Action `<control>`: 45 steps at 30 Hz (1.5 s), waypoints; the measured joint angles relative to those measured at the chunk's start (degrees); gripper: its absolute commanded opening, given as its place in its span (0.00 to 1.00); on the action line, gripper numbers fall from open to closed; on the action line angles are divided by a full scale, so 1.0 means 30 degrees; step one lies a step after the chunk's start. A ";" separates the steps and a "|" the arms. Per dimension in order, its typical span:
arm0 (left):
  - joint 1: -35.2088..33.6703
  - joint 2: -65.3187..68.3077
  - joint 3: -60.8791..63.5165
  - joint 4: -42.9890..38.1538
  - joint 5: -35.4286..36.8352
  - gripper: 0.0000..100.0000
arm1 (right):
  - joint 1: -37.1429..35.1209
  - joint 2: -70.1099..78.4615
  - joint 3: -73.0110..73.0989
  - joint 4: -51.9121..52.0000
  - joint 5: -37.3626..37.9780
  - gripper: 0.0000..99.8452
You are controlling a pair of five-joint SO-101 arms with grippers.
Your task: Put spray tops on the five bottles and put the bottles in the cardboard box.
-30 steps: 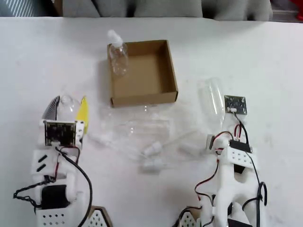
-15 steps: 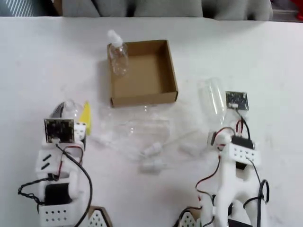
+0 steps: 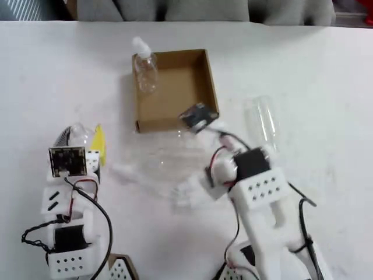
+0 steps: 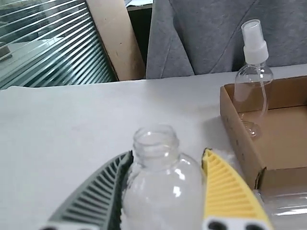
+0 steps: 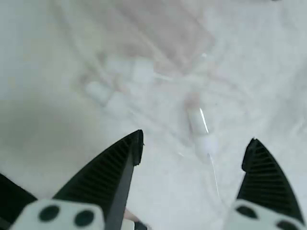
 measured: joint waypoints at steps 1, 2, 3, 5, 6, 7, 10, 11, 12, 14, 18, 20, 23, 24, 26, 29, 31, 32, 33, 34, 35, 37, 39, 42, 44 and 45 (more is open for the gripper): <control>-0.0147 0.0000 0.0000 0.0000 0.0029 0.13 | -0.1055 -0.0586 0.0293 -0.0234 0.0000 0.30; -0.0322 0.0000 0.0000 0.0000 0.0176 0.13 | -0.2081 -0.1231 0.0733 -0.0586 0.0088 0.30; -0.0469 0.0000 0.0000 0.0000 0.0469 0.13 | -0.3106 -0.1788 0.1231 -0.1026 0.0088 0.30; -0.1055 0.0000 0.0000 0.0000 0.1407 0.13 | -0.4777 -0.2579 0.2374 -0.2374 0.0117 0.30; -0.1348 0.0000 0.0000 0.0000 0.1846 0.13 | -0.5421 -0.2696 0.2930 -0.3223 0.0147 0.30; -0.1641 0.0000 0.0000 0.0000 0.2227 0.13 | -0.5919 -0.2725 0.3487 -0.4103 0.0176 0.30; -0.2227 0.0000 0.0000 0.0000 0.2725 0.13 | -0.6945 -0.2022 0.4513 -0.6886 0.0821 0.30; -0.2374 0.0000 0.0000 0.0000 0.2784 0.13 | -0.7121 -0.1524 0.4571 -0.7766 0.0996 0.30; -0.2549 0.0000 0.0000 0.0000 0.2901 0.13 | -0.7209 -0.0938 0.4571 -0.8645 0.1084 0.30; -0.2960 0.0000 0.0000 0.0000 0.3429 0.13 | -0.7326 0.0352 0.4571 -1.0256 0.1201 0.30; -0.3839 0.0000 -0.0088 0.0000 0.4308 0.13 | -0.7971 0.3077 0.3897 -1.1985 0.1905 0.30; -0.3927 0.0000 -0.0147 0.0147 0.4425 0.13 | -0.8410 0.4513 0.3018 -1.2278 0.2081 0.30; -0.4073 0.0000 -0.0176 0.0234 0.4484 0.13 | -0.8850 0.6740 0.1612 -1.2542 0.2168 0.30; -0.4044 0.0000 -0.0176 0.0234 0.4484 0.13 | -0.9055 0.7473 0.1172 -1.2777 0.2168 0.30; -0.4044 0.0000 -0.0176 0.0234 0.4542 0.13 | -0.9436 0.8791 0.0469 -1.3333 0.2168 0.30; -0.4044 0.0000 -0.0176 0.0234 0.4542 0.13 | -0.9670 1.0608 -0.0703 -1.4125 0.2168 0.30; -0.4044 0.0000 -0.0176 0.0234 0.4542 0.13 | -0.9729 1.1810 -0.1524 -1.4330 0.2168 0.30; -0.4044 0.0000 -0.0176 0.0234 0.4542 0.13 | -0.9758 1.2308 -0.1905 -1.4359 0.2168 0.30; -0.4044 0.0000 -0.0176 0.0234 0.4542 0.13 | -0.9758 1.2864 -0.2315 -1.4359 0.2168 0.30; -0.4073 0.0000 -0.0176 0.0234 0.4542 0.13 | -0.9758 1.3421 -0.2667 -1.4388 0.2168 0.30; -0.4073 0.0000 -0.0147 0.0234 0.4542 0.13 | -0.9758 1.3978 -0.3018 -1.4476 0.2168 0.30; -0.4132 0.0029 -0.0147 0.0234 0.4601 0.13 | -0.9758 1.4974 -0.3839 -1.4535 0.2256 0.30; -0.4190 0.0029 -0.0117 0.0234 0.4659 0.13 | -0.9758 1.5883 -0.4513 -1.4535 0.2286 0.30; -0.4366 0.0059 -0.0117 0.0234 0.4659 0.13 | -0.9875 1.7055 -0.5451 -1.4535 0.2315 0.30; -0.4454 0.0059 -0.0117 0.0234 0.4659 0.13 | -0.9875 1.7993 -0.5949 -1.4535 0.2315 0.30; -0.4454 0.0059 -0.0117 0.0234 0.4689 0.13 | -0.9875 1.8286 -0.6183 -1.4535 0.2315 0.30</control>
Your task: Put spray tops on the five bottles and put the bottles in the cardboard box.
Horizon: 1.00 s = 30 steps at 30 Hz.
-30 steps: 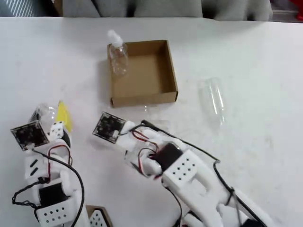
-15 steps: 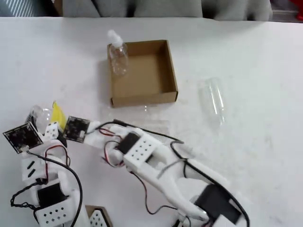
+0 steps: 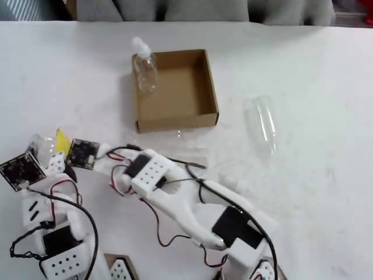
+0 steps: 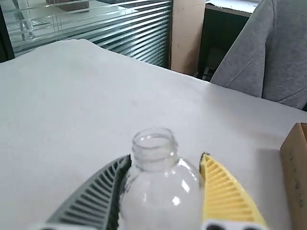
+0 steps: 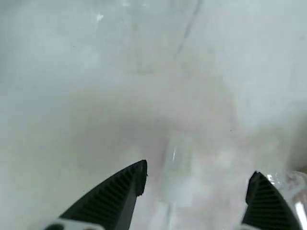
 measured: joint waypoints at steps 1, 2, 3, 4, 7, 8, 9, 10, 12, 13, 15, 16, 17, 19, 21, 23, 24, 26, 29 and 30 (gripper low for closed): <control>-0.0029 0.0000 0.0000 0.0029 -0.0176 0.13 | 0.0000 0.0234 -0.0293 0.0147 -0.0147 0.30; 0.0000 0.0000 0.0000 0.0000 -0.0029 0.13 | 0.0205 0.0440 -0.0645 0.0147 -0.0029 0.30; 0.0029 0.0000 0.0000 0.0000 -0.0029 0.13 | 0.0322 0.0733 -0.1084 0.0586 -0.0117 0.30; 0.0059 0.0000 0.0000 0.0000 -0.0176 0.13 | 0.0469 0.1084 -0.1436 0.0615 -0.0147 0.30; 0.0059 0.0000 0.0000 0.0029 -0.0176 0.13 | 0.0498 0.1084 -0.1788 0.0821 -0.0147 0.29; 0.0059 0.0000 0.0000 0.0029 -0.0176 0.13 | 0.0498 0.1114 -0.1846 0.0938 -0.0147 0.27; 0.0059 0.0000 0.0000 0.0029 -0.0176 0.13 | 0.0498 0.1143 -0.1875 0.0938 -0.0147 0.24; 0.0059 0.0000 0.0000 0.0029 -0.0176 0.13 | 0.0498 0.1143 -0.1875 0.0967 -0.0147 0.20; 0.0059 0.0000 0.0000 0.0029 -0.0176 0.13 | 0.0498 0.1114 -0.1905 0.0996 -0.0147 0.14; 0.0059 0.0000 0.0000 0.0029 -0.0176 0.13 | 0.0498 0.1114 -0.1905 0.0996 -0.0147 0.13; 0.0059 0.0000 0.0000 0.0029 -0.0176 0.13 | 0.0498 0.1114 -0.1905 0.0996 -0.0147 0.13; 0.0059 0.0000 0.0000 0.0029 -0.0176 0.13 | 0.0498 0.1114 -0.1905 0.1026 -0.0147 0.13; 0.0059 0.0000 0.0000 0.0029 -0.0176 0.13 | 0.0498 0.1114 -0.1905 0.1114 -0.0147 0.13; 0.0059 0.0000 0.0000 0.0029 -0.0176 0.13 | 0.0498 0.1114 -0.1963 0.1348 -0.0147 0.12; 0.0059 0.0000 0.0000 0.0029 -0.0176 0.13 | 0.0498 0.1114 -0.1963 0.1465 -0.0205 0.10; 0.0059 0.0000 0.0000 0.0029 -0.0176 0.13 | 0.0674 0.1114 -0.1963 0.1582 -0.0821 0.07; 0.0117 0.0000 0.0000 0.0029 -0.0176 0.13 | 0.0762 0.1114 -0.1963 0.1582 -0.1201 0.05; 0.0176 0.0000 0.0000 0.0029 -0.0176 0.13 | 0.0938 0.1143 -0.1963 0.1582 -0.1700 0.02; 0.0147 -0.0059 -0.0029 0.0000 -0.0176 0.13 | 0.1201 0.1143 -0.1963 0.1641 -0.1934 0.02; 0.0147 -0.0059 0.0000 0.0000 -0.0176 0.13 | 0.1260 0.1143 -0.1963 0.1641 -0.1963 0.02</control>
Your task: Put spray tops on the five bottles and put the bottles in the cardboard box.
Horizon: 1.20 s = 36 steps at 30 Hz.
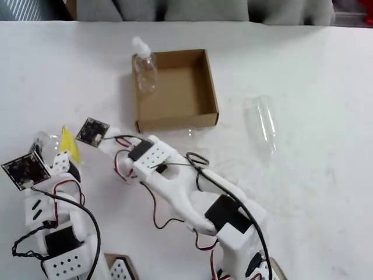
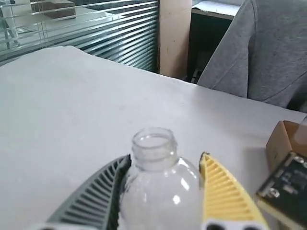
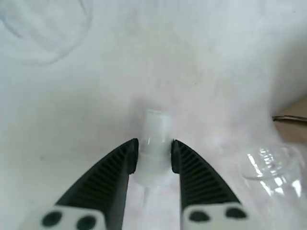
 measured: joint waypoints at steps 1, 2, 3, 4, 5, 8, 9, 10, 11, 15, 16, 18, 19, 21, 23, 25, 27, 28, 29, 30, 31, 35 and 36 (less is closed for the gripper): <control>0.0029 0.0029 0.0000 0.0000 0.0000 0.13 | 0.0059 -0.0117 0.0000 0.0000 -0.0029 0.02; 0.0029 0.0029 0.0000 -0.0059 0.0000 0.13 | 0.0117 -0.0293 0.0029 0.0088 -0.0147 0.02; 0.0029 0.0029 0.0000 -0.0059 0.0000 0.13 | 0.0205 -0.0469 0.0059 0.0205 -0.0381 0.02; 0.0029 0.0029 0.0000 -0.0059 0.0000 0.13 | 0.0352 -0.0703 0.0059 0.0557 -0.0762 0.02; 0.0029 0.0029 0.0000 -0.0059 0.0000 0.13 | 0.0498 -0.0967 0.0117 0.0879 -0.1114 0.02; 0.0029 0.0029 0.0000 -0.0059 0.0000 0.13 | 0.1201 -0.2198 0.0117 0.1524 -0.1963 0.02; 0.0029 0.0029 0.0000 -0.0059 0.0000 0.13 | 0.1495 -0.2696 0.0117 0.1758 -0.2315 0.02; 0.0029 0.0029 0.0000 -0.0059 0.0000 0.13 | 0.1817 -0.3223 0.0117 0.2022 -0.2667 0.02; 0.0029 0.0029 0.0000 -0.0059 0.0000 0.13 | 0.2139 -0.3780 0.0117 0.2286 -0.3018 0.02; 0.0527 0.0029 0.0000 -0.0059 0.0000 0.13 | 0.3194 -0.6388 0.0117 0.3516 -0.4190 0.02; 0.0791 0.0029 0.0000 -0.0059 0.0000 0.13 | 0.3429 -0.7150 0.0117 0.3868 -0.4571 0.02; 0.1377 0.0029 0.0088 -0.0059 0.0000 0.13 | 0.3897 -0.8733 0.0117 0.4718 -0.5304 0.02; 0.1641 0.0029 0.0088 -0.0059 0.0000 0.13 | 0.4190 -0.9553 0.0117 0.5070 -0.5626 0.02; 0.2168 0.0029 0.0088 -0.0059 0.0000 0.13 | 0.4747 -1.1311 0.0117 0.5744 -0.6154 0.02; 0.2989 0.0029 0.0088 -0.0059 0.0000 0.13 | 0.5363 -1.3070 0.0117 0.6271 -0.6681 0.02; 0.4103 0.0029 0.0088 -0.0059 -0.0615 0.13 | 0.5802 -1.4769 0.0117 0.6418 -0.7267 0.02; 0.5480 0.0029 0.0088 -0.0059 -0.1553 0.13 | 0.6242 -1.6381 0.0117 0.6418 -0.7560 0.02; 0.6212 0.0029 0.0088 -0.0059 -0.1993 0.13 | 0.6505 -1.7172 0.0117 0.6388 -0.7560 0.02; 0.6945 0.0029 0.0088 -0.0059 -0.2374 0.13 | 0.6828 -1.7934 0.0117 0.6300 -0.7414 0.02; 0.7678 0.0029 0.0088 -0.0059 -0.2637 0.13 | 0.7179 -1.8725 0.0117 0.6095 -0.7004 0.02; 0.8381 0.0029 0.0088 -0.0059 -0.2813 0.13 | 0.7590 -1.9546 0.0117 0.5832 -0.6418 0.02; 1.1194 0.0029 0.0088 -0.0147 -0.3018 0.13 | 0.8821 -2.2593 0.0117 0.4952 -0.4513 0.02; 1.1956 0.0029 0.0088 -0.0293 -0.3018 0.13 | 0.8967 -2.3297 0.0117 0.4777 -0.4396 0.02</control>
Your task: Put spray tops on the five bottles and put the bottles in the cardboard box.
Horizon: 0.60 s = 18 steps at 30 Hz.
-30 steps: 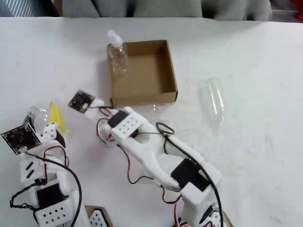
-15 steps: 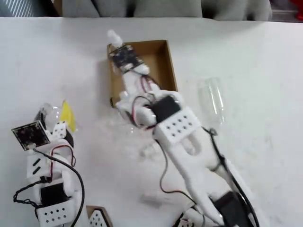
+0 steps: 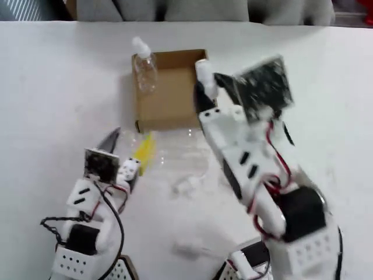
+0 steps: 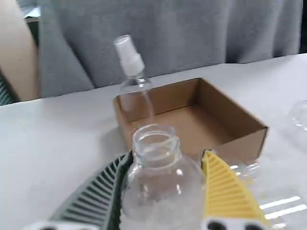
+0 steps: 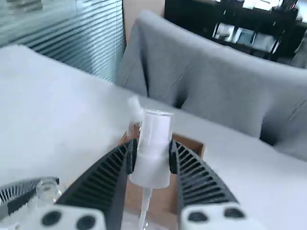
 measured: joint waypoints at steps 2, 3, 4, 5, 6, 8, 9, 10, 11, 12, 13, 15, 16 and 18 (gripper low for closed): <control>0.1465 0.0000 0.0000 -0.0205 0.0000 0.13 | 0.0322 -0.1348 0.0000 -0.0440 0.0059 0.02; 0.2139 0.0000 0.0000 -0.0352 0.0000 0.13 | 0.0440 -0.1993 0.0000 -0.0733 0.0059 0.02; 0.2901 0.0000 0.0000 -0.0469 0.0000 0.13 | 0.0586 -0.2637 0.0000 -0.0996 0.0059 0.02; 0.3575 0.0000 0.0000 -0.0498 0.0000 0.13 | 0.0586 -0.3253 0.0000 -0.1348 0.0059 0.02; 0.4190 0.0000 0.0000 -0.0498 0.0000 0.13 | 0.0557 -0.3897 0.0000 -0.1758 0.0059 0.02; 0.5158 0.0000 0.0000 -0.0498 0.0000 0.13 | 0.0498 -0.5011 0.0000 -0.2491 0.0059 0.02; 0.5392 0.0000 0.0000 -0.0498 0.0000 0.13 | 0.0469 -0.5333 0.0000 -0.2901 0.0029 0.02; 0.5538 0.0000 0.0000 -0.0498 0.0000 0.13 | 0.0469 -0.5685 0.0000 -0.3282 -0.0234 0.02; 0.5597 0.0000 0.0000 -0.0498 0.0000 0.13 | 0.0440 -0.5949 -0.0029 -0.3692 -0.0821 0.02; 0.5597 0.0000 0.0000 -0.0498 0.0000 0.13 | 0.0440 -0.6154 -0.0029 -0.4073 -0.1524 0.02; 0.5656 0.0000 0.0000 -0.0498 0.0000 0.13 | 0.0440 -0.6212 -0.0029 -0.4601 -0.2344 0.02; 0.5744 0.0000 0.0000 -0.0469 0.0000 0.13 | 0.0440 -0.6212 -0.0029 -0.5304 -0.3897 0.02; 0.5714 0.0000 0.0000 -0.0469 0.0000 0.13 | 0.0498 -0.6183 -0.0029 -0.5597 -0.4601 0.02; 0.5685 0.0000 0.0000 -0.0234 0.0000 0.13 | 0.0557 -0.6212 0.0410 -0.6418 -0.5626 0.02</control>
